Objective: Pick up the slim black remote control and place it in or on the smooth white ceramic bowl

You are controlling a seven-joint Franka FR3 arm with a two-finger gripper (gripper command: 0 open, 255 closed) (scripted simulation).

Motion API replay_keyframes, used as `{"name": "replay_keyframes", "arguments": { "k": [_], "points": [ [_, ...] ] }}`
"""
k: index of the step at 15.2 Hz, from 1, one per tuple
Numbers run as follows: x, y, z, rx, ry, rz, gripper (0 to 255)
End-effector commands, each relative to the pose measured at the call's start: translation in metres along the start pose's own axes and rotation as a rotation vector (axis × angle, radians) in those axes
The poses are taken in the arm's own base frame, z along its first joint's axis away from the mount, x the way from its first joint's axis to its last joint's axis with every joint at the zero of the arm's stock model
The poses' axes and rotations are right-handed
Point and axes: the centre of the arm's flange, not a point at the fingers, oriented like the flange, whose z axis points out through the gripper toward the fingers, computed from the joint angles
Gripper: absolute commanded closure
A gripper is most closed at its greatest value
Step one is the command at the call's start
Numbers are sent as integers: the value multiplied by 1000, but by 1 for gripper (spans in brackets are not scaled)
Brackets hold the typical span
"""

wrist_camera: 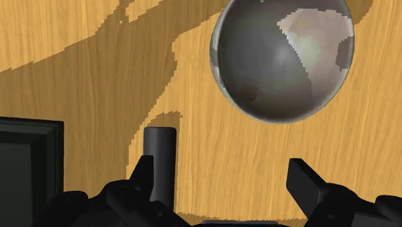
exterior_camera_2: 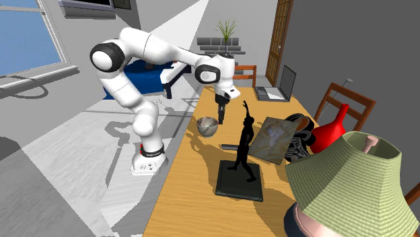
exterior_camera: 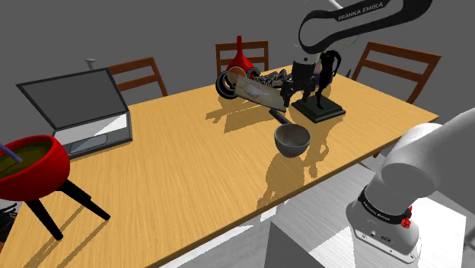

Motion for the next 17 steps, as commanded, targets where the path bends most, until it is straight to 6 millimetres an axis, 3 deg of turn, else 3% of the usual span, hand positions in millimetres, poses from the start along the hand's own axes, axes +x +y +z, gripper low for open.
{"name": "replay_keyframes", "arguments": {
  "k": [1,10,17],
  "points": [
    [17,10,19,-3,9,18,0],
    [85,57,101,-15,37,97,0],
    [88,59,134,-16,38,99,0]
  ]
}}
